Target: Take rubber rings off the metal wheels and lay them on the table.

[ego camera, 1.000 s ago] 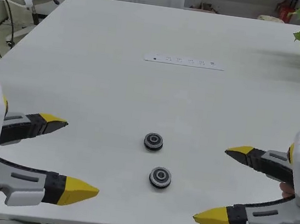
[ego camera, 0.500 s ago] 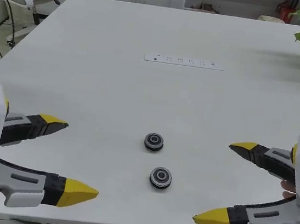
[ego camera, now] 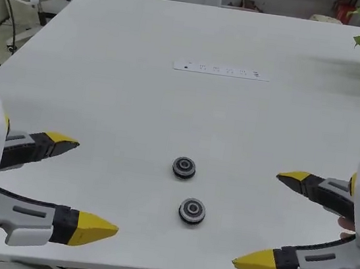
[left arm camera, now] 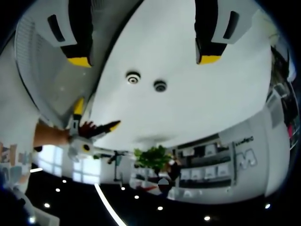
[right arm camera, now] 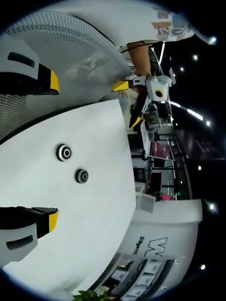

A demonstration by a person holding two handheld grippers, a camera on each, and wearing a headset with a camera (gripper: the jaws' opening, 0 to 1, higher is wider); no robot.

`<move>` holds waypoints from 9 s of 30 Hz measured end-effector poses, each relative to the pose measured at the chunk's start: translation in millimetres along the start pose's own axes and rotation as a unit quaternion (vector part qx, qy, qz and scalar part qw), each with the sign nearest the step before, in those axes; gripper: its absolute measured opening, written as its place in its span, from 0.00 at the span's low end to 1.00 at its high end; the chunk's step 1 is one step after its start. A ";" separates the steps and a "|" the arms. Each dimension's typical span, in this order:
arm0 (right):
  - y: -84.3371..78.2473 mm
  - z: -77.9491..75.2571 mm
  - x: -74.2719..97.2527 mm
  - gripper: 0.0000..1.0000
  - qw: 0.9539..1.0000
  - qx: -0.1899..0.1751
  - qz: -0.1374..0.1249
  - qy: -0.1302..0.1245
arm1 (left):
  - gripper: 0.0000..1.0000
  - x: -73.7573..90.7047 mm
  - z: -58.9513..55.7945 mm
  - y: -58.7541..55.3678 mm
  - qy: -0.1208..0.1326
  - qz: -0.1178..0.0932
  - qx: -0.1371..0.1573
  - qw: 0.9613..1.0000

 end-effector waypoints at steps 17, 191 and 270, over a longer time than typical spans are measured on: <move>0.1 -0.4 0.5 0.99 1.000 -0.003 -0.001 0.000 | 0.91 -0.3 1.3 0.9 0.001 0.000 -0.003 1.000; -24.3 -20.4 -106.4 0.33 0.988 0.057 0.071 0.122 | 0.16 -172.9 -26.4 3.6 -0.156 0.084 -0.111 0.978; -31.0 -25.6 -104.7 0.00 0.989 0.068 0.081 0.099 | 0.14 -174.6 -25.9 4.1 -0.124 0.082 -0.129 0.980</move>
Point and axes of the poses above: the centre of the closed fingertips' face, and the gripper's own axes: x roughly backward along the fingers, z roughly to its left, y roughly out of its top, the point moved 4 cm from there along x, roughly backward along the fingers, and after that the axes turned 7 degrees about z, right-handed, at the moved point
